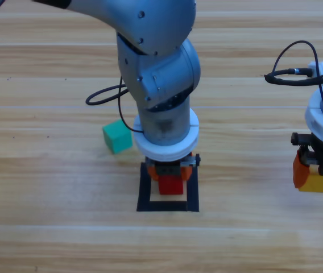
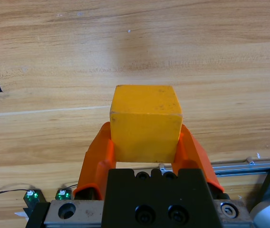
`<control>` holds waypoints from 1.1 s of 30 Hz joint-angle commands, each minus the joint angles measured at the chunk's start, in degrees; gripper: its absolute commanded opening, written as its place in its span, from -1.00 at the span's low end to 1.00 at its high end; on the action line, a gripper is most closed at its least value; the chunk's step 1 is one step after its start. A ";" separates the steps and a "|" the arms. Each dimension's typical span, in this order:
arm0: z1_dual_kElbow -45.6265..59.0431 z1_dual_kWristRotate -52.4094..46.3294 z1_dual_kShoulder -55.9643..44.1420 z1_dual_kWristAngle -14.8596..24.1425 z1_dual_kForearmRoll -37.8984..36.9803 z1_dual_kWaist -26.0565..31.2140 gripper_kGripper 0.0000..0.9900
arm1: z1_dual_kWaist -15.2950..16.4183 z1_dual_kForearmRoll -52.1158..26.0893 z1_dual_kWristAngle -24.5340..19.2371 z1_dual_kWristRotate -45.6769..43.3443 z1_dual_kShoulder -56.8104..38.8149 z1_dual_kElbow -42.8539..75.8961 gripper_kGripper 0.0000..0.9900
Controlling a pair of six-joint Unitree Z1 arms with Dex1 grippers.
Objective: Stack the blocks in the rectangular block: red at the bottom, yellow in the middle, green on top
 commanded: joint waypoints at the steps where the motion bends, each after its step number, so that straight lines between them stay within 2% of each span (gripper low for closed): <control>1: 2.22 -0.51 1.64 0.65 -0.31 -1.41 -0.54 | -1.39 -1.84 -0.47 -0.67 -3.75 1.54 -0.96; 33: 3.01 -0.16 1.29 1.00 -0.31 -3.25 -0.53 | -1.57 -2.27 -0.47 -1.11 -3.75 1.98 -0.96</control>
